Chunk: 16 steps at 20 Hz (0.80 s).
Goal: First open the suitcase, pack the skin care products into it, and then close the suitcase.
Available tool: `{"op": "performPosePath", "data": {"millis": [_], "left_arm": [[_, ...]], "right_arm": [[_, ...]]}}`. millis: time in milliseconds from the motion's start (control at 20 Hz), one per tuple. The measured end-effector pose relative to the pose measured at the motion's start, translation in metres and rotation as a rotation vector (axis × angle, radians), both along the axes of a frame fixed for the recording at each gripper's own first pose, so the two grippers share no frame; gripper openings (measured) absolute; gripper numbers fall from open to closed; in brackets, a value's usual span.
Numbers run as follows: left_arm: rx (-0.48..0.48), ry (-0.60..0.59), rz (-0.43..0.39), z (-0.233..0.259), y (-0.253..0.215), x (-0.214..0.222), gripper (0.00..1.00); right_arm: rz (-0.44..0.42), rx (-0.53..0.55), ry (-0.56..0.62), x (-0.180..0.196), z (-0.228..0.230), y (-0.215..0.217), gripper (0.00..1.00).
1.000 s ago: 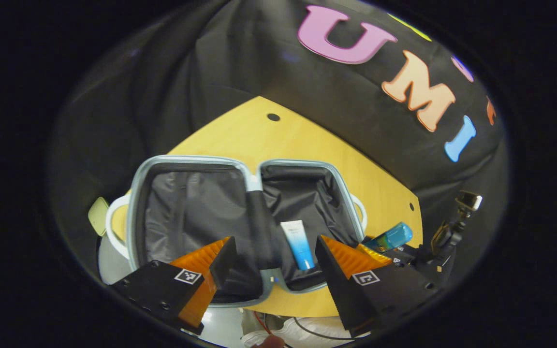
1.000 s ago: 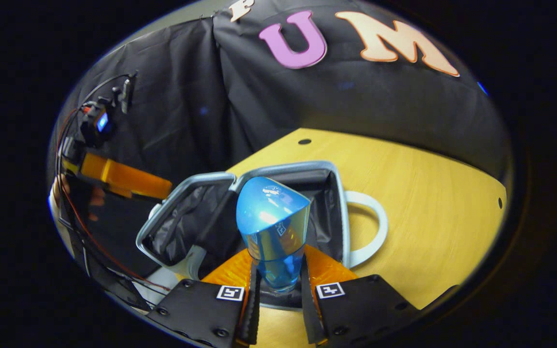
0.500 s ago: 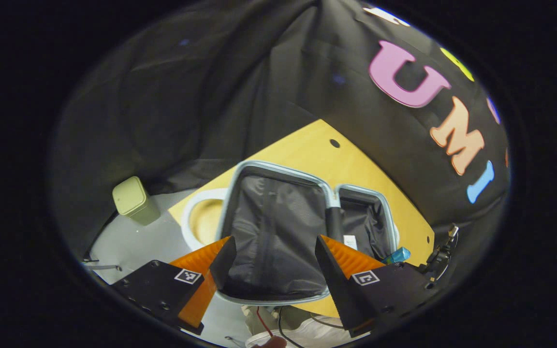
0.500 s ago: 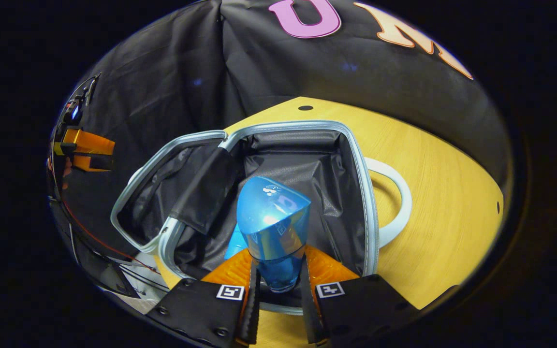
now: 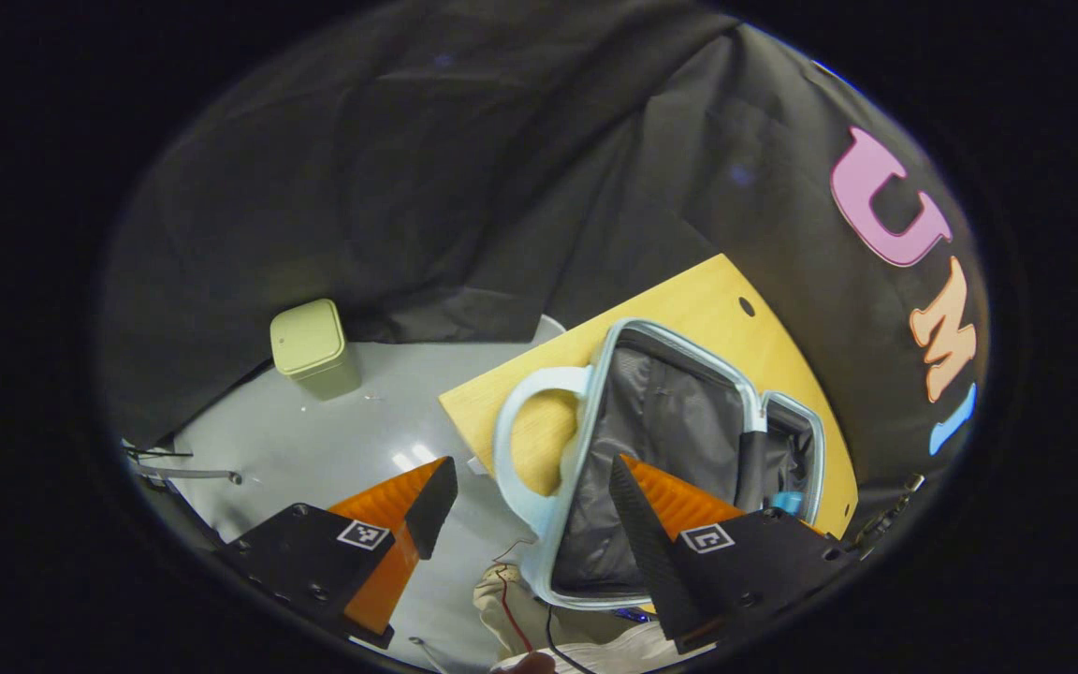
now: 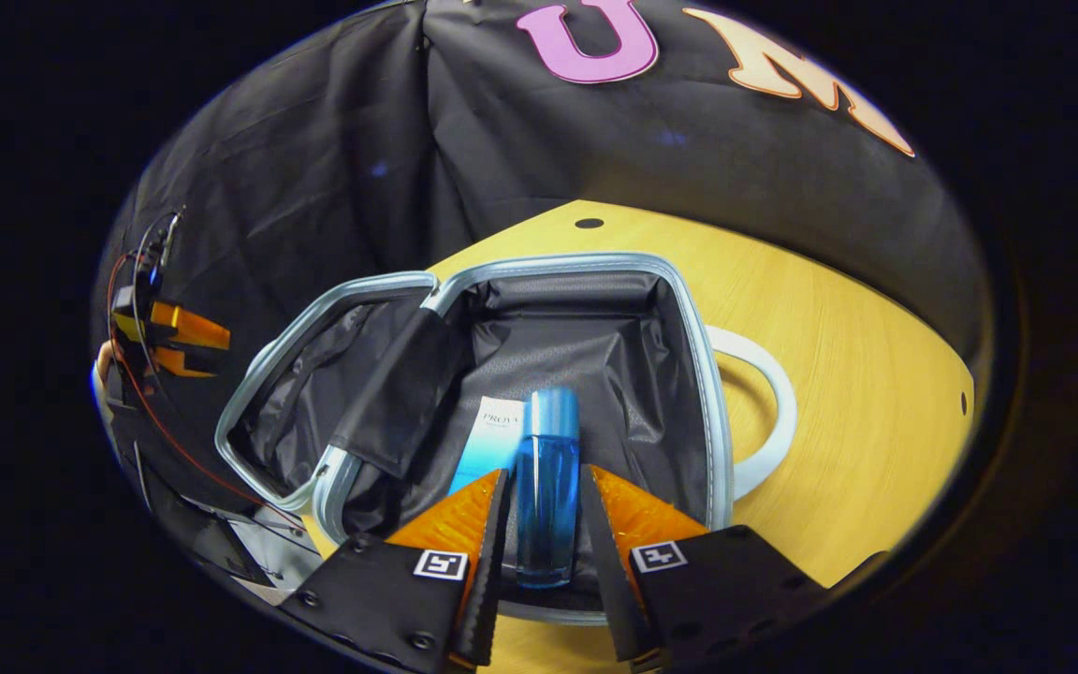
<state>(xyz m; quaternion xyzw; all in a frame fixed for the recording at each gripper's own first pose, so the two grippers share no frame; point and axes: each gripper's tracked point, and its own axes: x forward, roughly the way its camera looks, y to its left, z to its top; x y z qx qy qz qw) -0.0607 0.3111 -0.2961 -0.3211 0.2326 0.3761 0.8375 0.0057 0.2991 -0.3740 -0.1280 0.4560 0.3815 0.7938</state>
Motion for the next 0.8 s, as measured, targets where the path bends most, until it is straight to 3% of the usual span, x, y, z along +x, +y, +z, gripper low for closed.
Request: {"op": "performPosePath", "data": {"millis": [50, 100, 150, 250, 350, 650, 700, 750, 800], "left_arm": [[-0.01, -0.001, 0.012, -0.004, 0.005, 0.0, 0.96], [-0.02, 0.0, 0.025, -0.008, 0.011, -0.003, 0.96], [-0.028, 0.0, 0.037, -0.01, 0.015, -0.003, 0.96], [-0.045, 0.001, 0.061, -0.022, 0.025, -0.004, 0.96], [-0.058, 0.004, 0.083, -0.033, 0.036, -0.005, 0.95], [-0.116, -0.02, 0.068, -0.055, 0.042, 0.006, 0.89], [-0.121, -0.021, 0.064, -0.058, 0.042, 0.009, 0.92], [-0.125, -0.019, 0.059, -0.06, 0.043, 0.012, 0.87], [-0.133, -0.02, 0.053, -0.063, 0.043, 0.015, 0.72]], "right_arm": [[-0.006, 0.013, -0.003, 0.0, 0.005, 0.002, 0.53], [-0.008, 0.03, -0.006, 0.002, 0.01, 0.004, 0.55], [-0.009, 0.048, -0.012, 0.002, 0.019, 0.005, 0.76], [-0.026, 0.069, -0.025, 0.007, 0.03, 0.002, 0.8], [-0.078, 0.107, -0.048, 0.018, 0.049, -0.002, 1.0], [-0.303, 0.182, -0.196, 0.076, 0.115, -0.06, 0.98], [-0.329, 0.172, -0.232, 0.087, 0.124, -0.076, 0.98], [-0.359, 0.149, -0.263, 0.096, 0.129, -0.095, 0.98], [-0.388, 0.128, -0.287, 0.103, 0.135, -0.114, 0.98]]}}
